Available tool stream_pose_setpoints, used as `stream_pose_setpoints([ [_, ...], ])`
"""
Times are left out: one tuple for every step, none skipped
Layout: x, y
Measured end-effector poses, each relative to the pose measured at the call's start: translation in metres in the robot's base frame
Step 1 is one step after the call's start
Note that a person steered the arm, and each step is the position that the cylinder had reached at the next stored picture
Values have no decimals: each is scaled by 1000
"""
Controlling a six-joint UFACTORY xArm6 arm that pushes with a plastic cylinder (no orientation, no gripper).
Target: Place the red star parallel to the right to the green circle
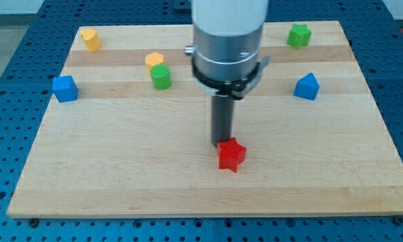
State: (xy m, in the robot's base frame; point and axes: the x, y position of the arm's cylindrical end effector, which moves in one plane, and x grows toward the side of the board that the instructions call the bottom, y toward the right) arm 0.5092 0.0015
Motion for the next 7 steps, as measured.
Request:
stream_pose_setpoints([
  [-1, -8],
  [-1, -8],
  [-1, -24],
  [9, -33],
  [31, 18],
  [38, 39],
  [38, 69],
])
